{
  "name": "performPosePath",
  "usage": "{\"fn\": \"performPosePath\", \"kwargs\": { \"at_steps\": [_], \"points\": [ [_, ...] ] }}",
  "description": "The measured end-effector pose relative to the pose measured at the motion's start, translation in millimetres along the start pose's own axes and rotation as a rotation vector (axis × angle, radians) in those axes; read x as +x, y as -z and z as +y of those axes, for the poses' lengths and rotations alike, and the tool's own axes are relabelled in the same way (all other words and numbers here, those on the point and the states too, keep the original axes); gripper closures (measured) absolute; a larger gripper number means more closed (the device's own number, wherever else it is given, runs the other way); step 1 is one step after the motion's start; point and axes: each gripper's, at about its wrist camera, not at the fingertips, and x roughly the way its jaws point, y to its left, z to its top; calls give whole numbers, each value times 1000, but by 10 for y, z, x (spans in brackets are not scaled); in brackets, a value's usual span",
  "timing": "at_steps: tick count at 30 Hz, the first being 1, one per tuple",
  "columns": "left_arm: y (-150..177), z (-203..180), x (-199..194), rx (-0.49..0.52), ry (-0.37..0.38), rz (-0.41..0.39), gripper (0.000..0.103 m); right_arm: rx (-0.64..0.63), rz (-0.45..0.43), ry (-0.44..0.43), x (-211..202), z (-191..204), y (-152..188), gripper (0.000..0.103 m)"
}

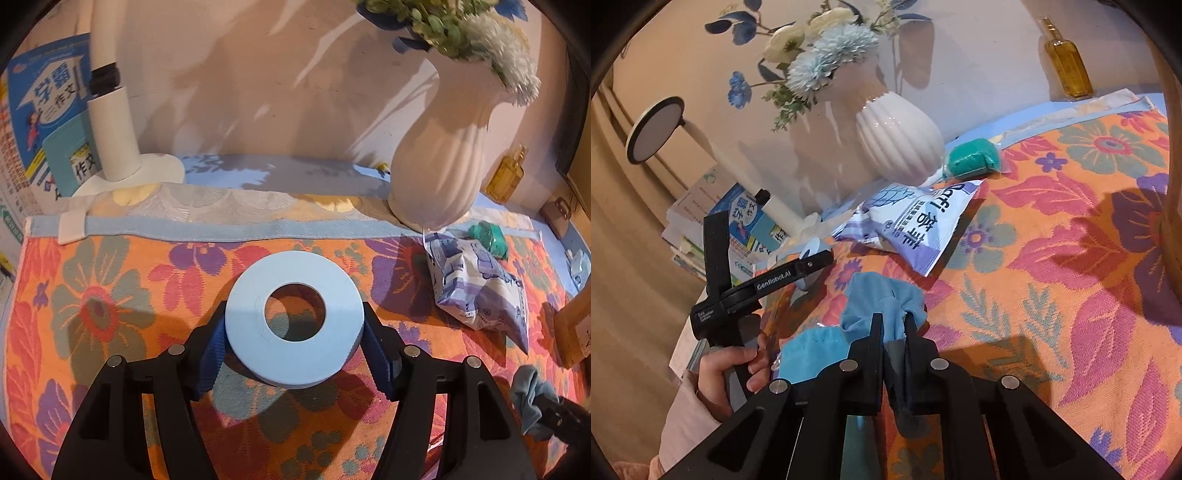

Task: Organize soft objects
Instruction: 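Grasp the white tape roll with the left tool while the right grasps the blue towel, then carry the tape roll and blue towel toward the amber glass bowl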

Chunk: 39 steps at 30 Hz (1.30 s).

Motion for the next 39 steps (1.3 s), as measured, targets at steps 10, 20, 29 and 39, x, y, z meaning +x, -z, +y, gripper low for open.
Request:
{"fn": "performPosePath", "kwargs": {
  "at_steps": [10,20,29,39],
  "points": [
    [263,-46,-194,-21,-25,14,39,17,7,-8,-168,-20,173,95],
    [700,-135,-571,17,-89,55,39,21,40,91,-383,-10,428,95],
    [791,-224,-986,-11,-81,115,39,2,119,137,-592,97,334,95],
    [566,-616,-1381,37,3,75,39,4,151,88,-992,64,138,95]
  ]
}}
